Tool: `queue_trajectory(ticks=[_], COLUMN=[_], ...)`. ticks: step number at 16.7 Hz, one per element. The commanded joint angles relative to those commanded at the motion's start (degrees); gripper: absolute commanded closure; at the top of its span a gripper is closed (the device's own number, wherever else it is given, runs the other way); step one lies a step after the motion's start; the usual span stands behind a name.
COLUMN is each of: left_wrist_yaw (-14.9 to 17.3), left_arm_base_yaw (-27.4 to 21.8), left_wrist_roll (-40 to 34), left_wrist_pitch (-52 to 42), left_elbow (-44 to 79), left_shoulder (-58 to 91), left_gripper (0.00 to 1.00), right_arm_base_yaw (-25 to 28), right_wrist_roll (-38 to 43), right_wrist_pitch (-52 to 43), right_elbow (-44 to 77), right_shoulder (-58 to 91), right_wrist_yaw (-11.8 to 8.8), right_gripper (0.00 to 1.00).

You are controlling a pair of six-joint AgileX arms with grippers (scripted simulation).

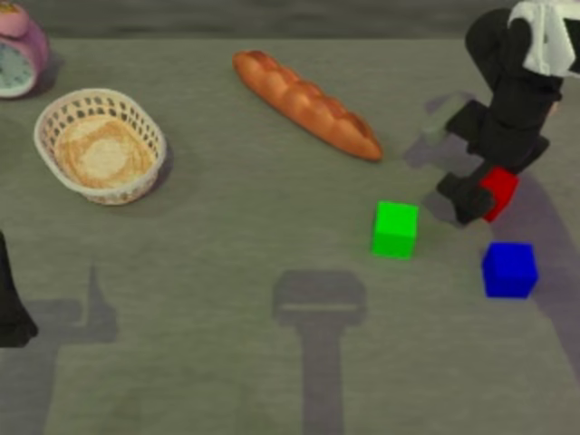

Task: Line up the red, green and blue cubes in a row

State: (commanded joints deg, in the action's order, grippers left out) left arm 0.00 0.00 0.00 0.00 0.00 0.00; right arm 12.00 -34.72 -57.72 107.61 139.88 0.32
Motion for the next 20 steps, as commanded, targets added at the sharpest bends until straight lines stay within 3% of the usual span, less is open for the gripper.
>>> queue_trajectory(ticks=[7, 15, 20], left_wrist_yaw=[0.00, 0.00, 0.00], left_arm_base_yaw=[0.00, 0.00, 0.00], left_wrist_roll=[0.00, 0.00, 0.00], left_wrist_pitch=[0.00, 0.00, 0.00], left_elbow=[0.00, 0.00, 0.00], left_shoulder=[0.00, 0.00, 0.00], left_gripper=[0.00, 0.00, 0.00], right_arm_base_yaw=[0.00, 0.00, 0.23], right_wrist_roll=[0.00, 0.00, 0.42], right_wrist_pitch=[0.00, 0.00, -5.24], right_elbow=[0.00, 0.00, 3.79], right_shoulder=[0.00, 0.00, -2.67], right_wrist_yaw=[0.00, 0.00, -0.74], right_gripper=[0.98, 1.00, 1.00])
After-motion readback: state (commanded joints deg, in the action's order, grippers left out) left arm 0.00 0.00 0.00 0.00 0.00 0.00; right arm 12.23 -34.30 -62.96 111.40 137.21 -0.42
